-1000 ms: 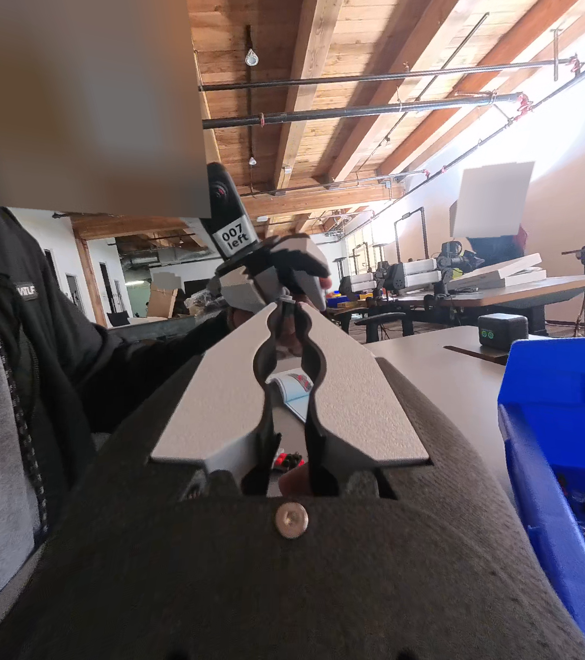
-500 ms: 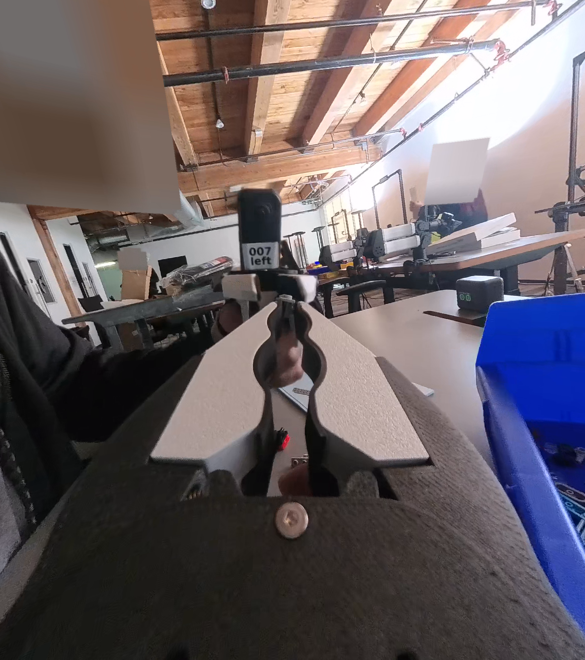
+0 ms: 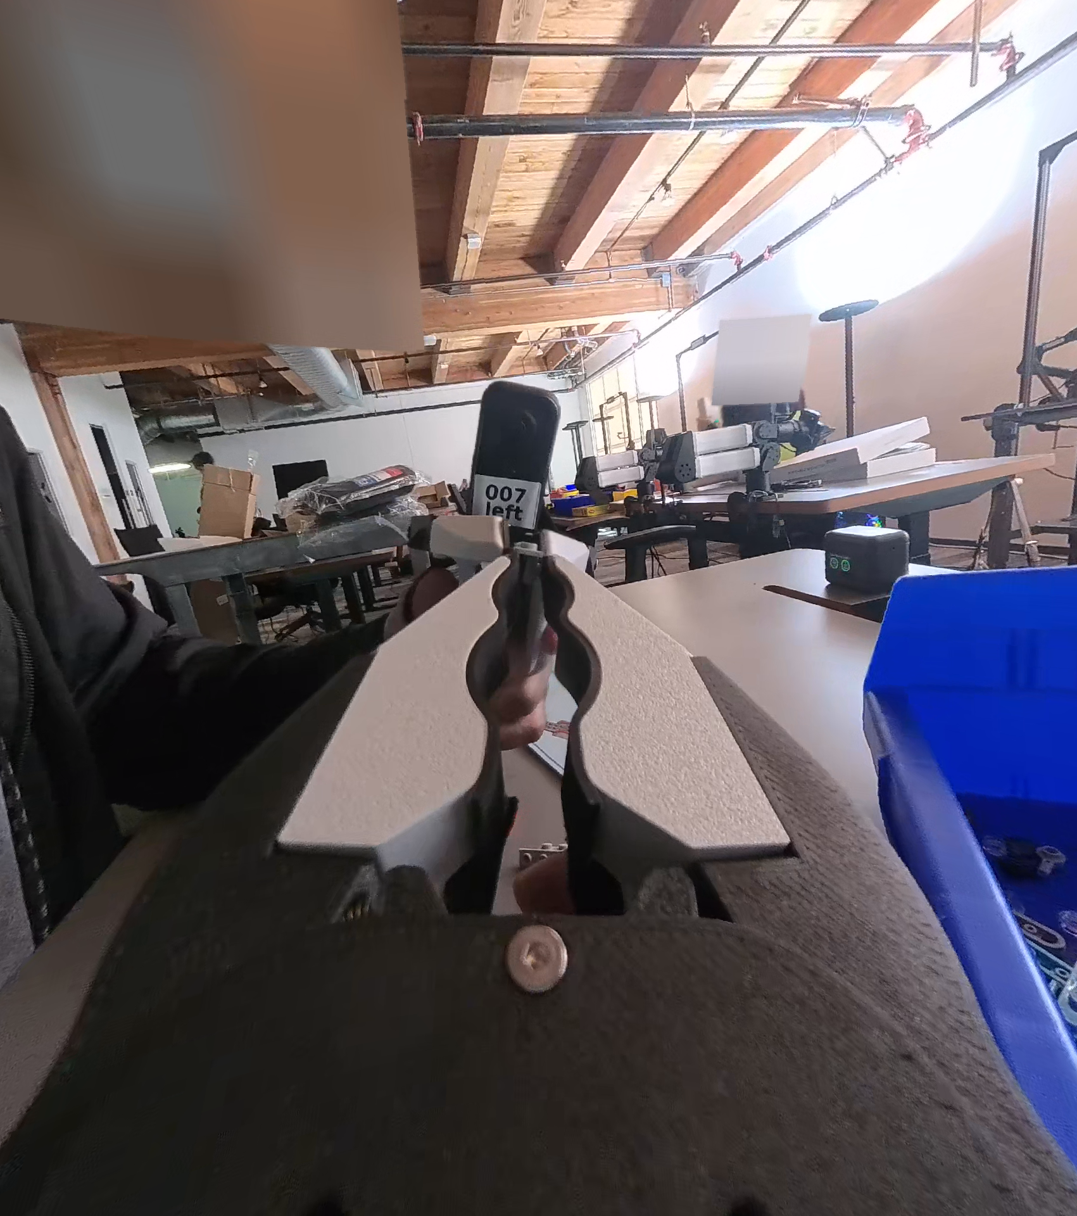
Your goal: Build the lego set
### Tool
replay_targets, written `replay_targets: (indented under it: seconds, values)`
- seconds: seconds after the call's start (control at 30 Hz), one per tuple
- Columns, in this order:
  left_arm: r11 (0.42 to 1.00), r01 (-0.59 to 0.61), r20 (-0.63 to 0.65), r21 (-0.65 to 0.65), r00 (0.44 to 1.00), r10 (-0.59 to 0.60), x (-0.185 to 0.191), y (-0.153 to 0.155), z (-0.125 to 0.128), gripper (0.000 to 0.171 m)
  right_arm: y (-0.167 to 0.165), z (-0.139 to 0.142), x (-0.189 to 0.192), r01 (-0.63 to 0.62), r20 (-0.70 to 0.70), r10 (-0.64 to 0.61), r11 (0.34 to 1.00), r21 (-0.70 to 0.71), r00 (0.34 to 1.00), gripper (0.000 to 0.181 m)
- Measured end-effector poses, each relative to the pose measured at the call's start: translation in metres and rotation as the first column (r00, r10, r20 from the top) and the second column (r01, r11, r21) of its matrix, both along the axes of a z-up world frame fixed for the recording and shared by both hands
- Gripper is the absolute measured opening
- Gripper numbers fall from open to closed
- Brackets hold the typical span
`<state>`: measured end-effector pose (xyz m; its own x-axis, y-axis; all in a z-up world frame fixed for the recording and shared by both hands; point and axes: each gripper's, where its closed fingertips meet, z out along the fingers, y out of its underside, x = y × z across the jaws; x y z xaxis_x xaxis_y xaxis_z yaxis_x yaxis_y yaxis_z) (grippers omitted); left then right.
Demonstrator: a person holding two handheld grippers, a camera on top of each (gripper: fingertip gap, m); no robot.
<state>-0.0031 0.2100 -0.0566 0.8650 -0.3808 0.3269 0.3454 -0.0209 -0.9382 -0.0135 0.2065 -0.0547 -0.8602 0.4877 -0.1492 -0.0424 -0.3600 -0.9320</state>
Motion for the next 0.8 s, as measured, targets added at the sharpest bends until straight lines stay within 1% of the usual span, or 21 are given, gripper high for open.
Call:
replay_targets:
  seconds: [0.13,0.27,0.4,0.5,0.63,0.73,0.8]
  values:
    - [1.000,-0.025,-0.043,0.008,0.999,0.025,-0.002,0.000,-0.002,0.008,-0.001,-0.002,0.000,0.001,0.005,-0.001,1.000,0.021,1.000,0.009]
    - [0.999,-0.032,-0.061,0.015,0.998,0.033,-0.002,-0.002,-0.002,0.007,-0.002,-0.004,0.000,0.000,0.016,-0.001,0.999,0.052,1.000,0.014]
    - [0.997,-0.038,-0.069,0.073,0.997,0.043,-0.004,-0.009,0.009,0.007,-0.004,-0.005,0.001,-0.020,0.025,0.018,0.996,0.086,1.000,0.020]
    - [0.996,-0.057,-0.159,0.062,0.985,0.066,-0.003,-0.013,0.005,0.007,-0.002,-0.001,0.002,-0.051,0.060,0.048,0.997,0.055,0.997,0.024]
    - [0.996,-0.093,-0.318,0.012,0.944,0.092,0.001,-0.013,-0.007,0.007,-0.005,-0.002,0.005,-0.127,0.130,0.119,0.990,0.057,0.984,0.025]
    - [0.994,-0.108,-0.371,-0.005,0.923,0.099,0.001,-0.013,-0.012,0.007,-0.007,-0.005,0.008,-0.158,0.146,0.144,0.983,0.093,0.979,0.023]
    - [0.994,-0.106,-0.379,-0.008,0.920,0.095,0.002,-0.013,-0.014,0.007,-0.009,-0.007,0.008,-0.160,0.155,0.142,0.980,0.116,0.978,0.016]
